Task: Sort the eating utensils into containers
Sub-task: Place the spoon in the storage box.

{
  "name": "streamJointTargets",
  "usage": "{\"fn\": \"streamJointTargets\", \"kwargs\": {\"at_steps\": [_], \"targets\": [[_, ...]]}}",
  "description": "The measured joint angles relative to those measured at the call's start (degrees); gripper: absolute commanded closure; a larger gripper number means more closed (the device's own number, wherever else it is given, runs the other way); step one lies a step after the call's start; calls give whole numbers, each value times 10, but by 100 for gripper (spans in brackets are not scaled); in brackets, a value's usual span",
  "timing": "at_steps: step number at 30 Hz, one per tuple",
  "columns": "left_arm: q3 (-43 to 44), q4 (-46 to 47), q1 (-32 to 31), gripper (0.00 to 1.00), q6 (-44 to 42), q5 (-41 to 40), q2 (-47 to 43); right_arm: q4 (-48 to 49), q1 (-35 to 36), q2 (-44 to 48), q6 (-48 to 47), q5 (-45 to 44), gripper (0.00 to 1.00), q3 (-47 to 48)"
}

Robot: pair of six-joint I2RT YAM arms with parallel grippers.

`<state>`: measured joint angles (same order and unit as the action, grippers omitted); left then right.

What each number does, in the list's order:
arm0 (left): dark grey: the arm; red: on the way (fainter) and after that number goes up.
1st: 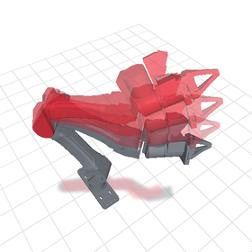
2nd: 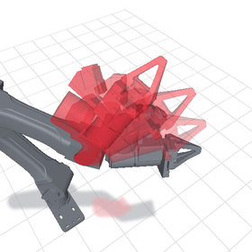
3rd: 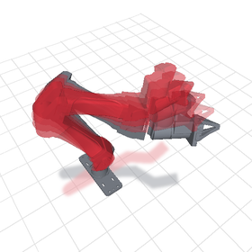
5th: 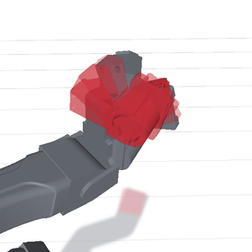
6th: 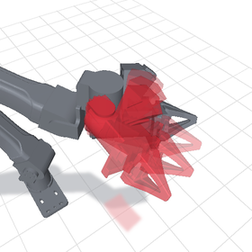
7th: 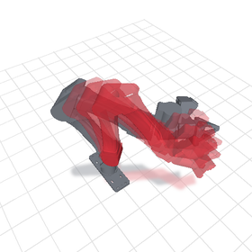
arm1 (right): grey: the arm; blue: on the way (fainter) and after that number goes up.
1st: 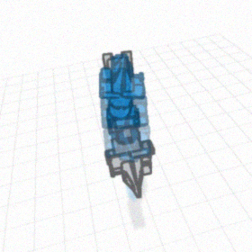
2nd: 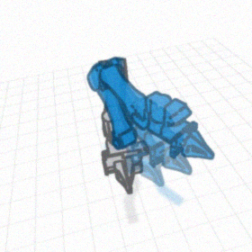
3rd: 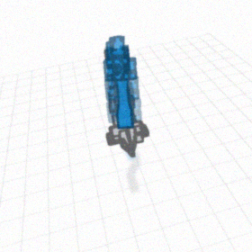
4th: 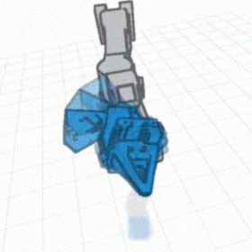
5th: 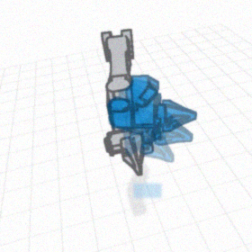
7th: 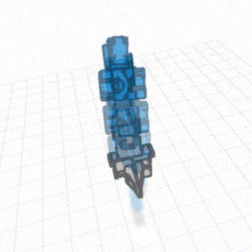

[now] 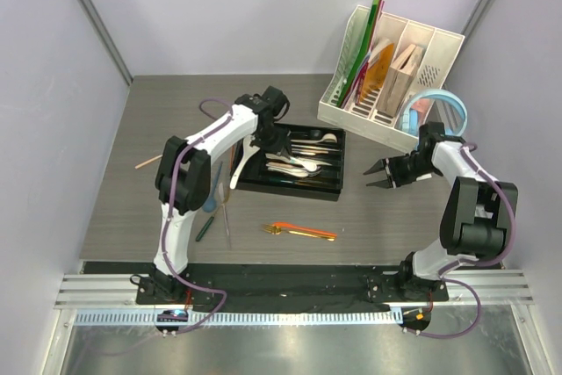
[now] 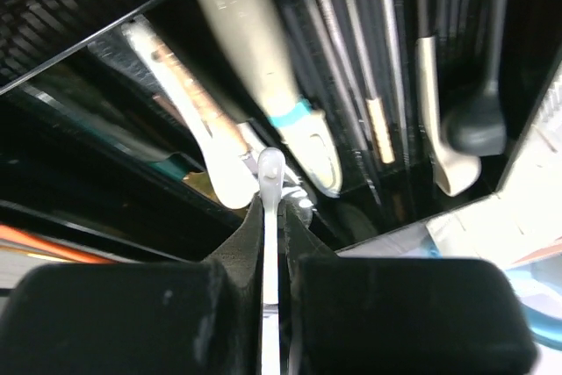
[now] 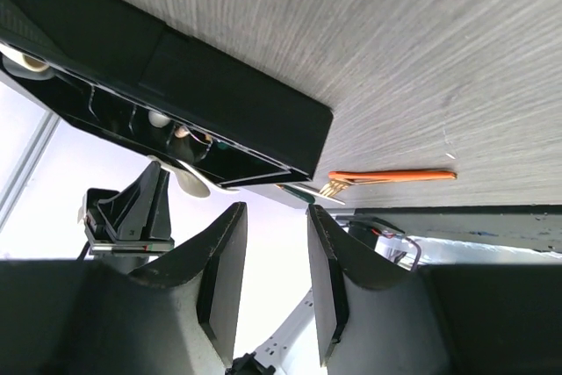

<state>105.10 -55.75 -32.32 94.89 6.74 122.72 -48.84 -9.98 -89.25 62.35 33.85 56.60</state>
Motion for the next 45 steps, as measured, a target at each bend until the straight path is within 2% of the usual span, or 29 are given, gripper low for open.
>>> {"fn": "streamJointTargets", "kwargs": {"at_steps": [10, 18, 30, 32, 33, 34, 45], "targets": [[-32, -35, -4, 100, 18, -27, -10, -1, 0, 24, -5, 4, 60, -30], [-98, 7, 2, 100, 52, -27, -26, -2, 0, 37, -8, 6, 60, -46], [-93, 24, 20, 100, 56, -29, -25, -2, 0, 39, -10, 7, 60, -48], [-86, 20, 22, 95, 54, -26, -23, -2, 0, 39, -10, 7, 60, -48], [-85, 20, 24, 87, 53, -24, -23, -2, 0, 39, -10, 7, 60, -48], [-85, 21, 25, 83, 50, -22, -22, -2, 0, 39, -10, 7, 60, -48], [-76, 39, 31, 78, 24, 0, -16, -2, 0, 31, -12, 7, 60, -46]]}}
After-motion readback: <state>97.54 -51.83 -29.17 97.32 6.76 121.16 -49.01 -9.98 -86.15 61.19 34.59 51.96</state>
